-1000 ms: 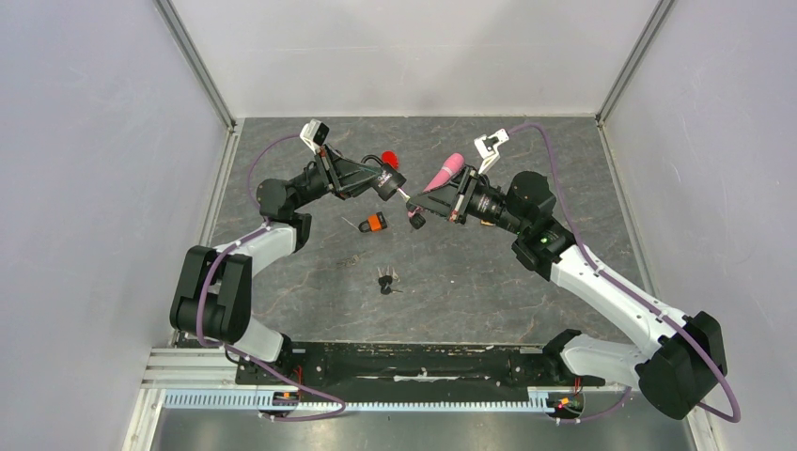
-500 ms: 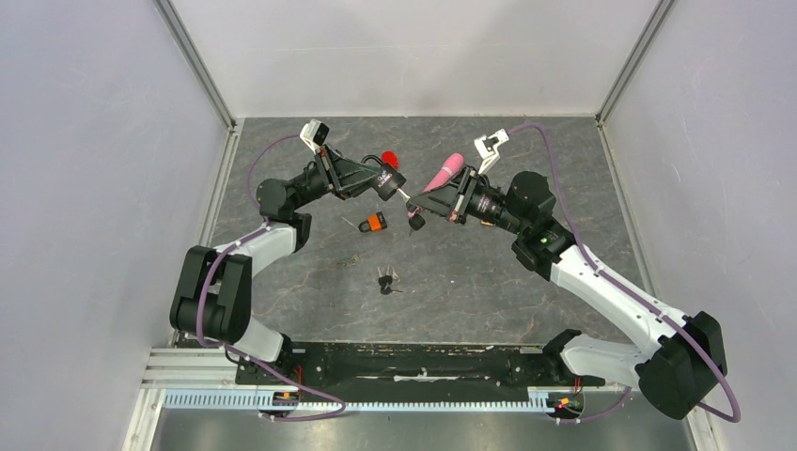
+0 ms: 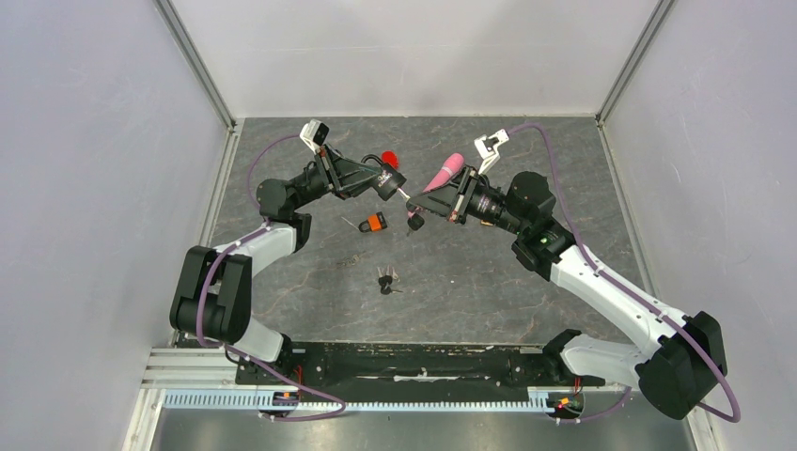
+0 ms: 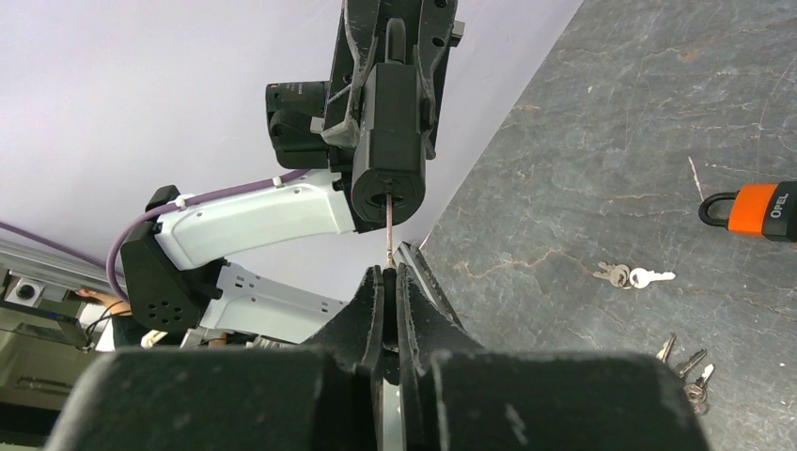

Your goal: Unlock with the key

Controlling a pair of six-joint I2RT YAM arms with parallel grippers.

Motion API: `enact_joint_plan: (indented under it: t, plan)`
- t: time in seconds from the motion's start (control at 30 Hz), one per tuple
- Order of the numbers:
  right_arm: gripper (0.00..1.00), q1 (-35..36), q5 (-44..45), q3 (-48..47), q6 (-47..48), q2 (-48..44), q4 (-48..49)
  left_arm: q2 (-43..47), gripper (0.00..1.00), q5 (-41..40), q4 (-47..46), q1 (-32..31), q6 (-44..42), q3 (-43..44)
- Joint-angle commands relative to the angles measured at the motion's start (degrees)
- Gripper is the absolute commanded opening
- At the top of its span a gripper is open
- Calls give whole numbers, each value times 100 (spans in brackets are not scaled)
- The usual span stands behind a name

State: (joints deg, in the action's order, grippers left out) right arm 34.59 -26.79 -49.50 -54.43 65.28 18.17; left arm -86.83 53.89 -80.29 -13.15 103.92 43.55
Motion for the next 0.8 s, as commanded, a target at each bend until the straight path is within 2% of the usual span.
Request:
enact_joint_plan:
  t: [0.0,0.37,0.77]
  plan:
    - [0,-40,233,6,143,-22,-19,286,2,-292,-584,-13,354,156]
    - [0,13,393,95,142,20,36,302,2,-557,-461,-12,355,9]
    - [0,35,342,19,39,14,308,298,2,-430,-430,-21,260,-25]
